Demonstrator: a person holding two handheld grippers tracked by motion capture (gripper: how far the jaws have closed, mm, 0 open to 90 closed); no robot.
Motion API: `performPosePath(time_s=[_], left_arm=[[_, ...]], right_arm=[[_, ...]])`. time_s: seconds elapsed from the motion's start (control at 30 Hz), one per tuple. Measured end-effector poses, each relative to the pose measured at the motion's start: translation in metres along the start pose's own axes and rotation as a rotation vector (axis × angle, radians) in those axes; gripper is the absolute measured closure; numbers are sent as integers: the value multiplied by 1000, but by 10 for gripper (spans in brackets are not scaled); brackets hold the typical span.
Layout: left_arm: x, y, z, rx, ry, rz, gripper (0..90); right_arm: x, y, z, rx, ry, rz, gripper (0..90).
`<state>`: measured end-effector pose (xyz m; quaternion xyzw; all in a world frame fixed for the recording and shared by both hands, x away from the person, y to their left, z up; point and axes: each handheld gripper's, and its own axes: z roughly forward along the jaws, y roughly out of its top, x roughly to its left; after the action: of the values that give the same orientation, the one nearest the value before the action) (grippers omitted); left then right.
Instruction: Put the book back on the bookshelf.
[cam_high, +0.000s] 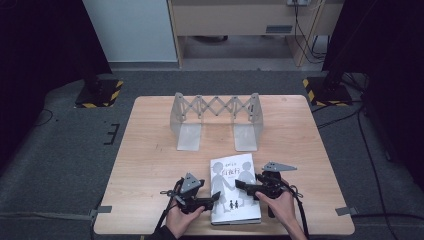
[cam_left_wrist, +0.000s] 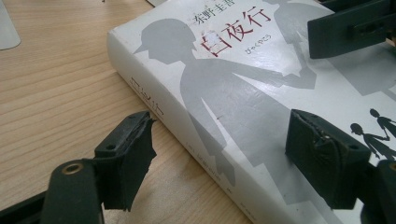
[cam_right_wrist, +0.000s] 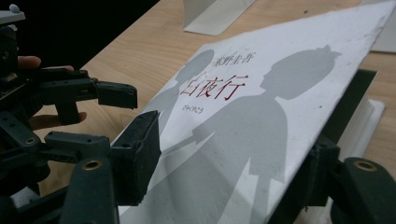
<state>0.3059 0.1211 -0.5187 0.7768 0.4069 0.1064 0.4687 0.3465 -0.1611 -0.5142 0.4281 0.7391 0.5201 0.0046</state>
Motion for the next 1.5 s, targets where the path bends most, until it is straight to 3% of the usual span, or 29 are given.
performPosePath(time_s=[0.47, 0.8, 1.17, 1.37, 1.5], left_arm=[[4, 0, 1, -3, -25, -10, 209], [13, 2, 2, -23, -70, -62, 224], [17, 3, 7, -53, -125, -67, 149], [18, 4, 9, -83, -155, -60, 80], [15, 3, 16, -98, -210, -68, 0]], right_arm=[[-2, 2, 2, 11, 46, 113, 582], [2, 8, -3, -31, 66, 200, 713], [7, 13, -10, -90, 104, 179, 788], [13, 17, -17, -116, 126, 133, 808], [14, 18, -19, -125, 144, 113, 814]])
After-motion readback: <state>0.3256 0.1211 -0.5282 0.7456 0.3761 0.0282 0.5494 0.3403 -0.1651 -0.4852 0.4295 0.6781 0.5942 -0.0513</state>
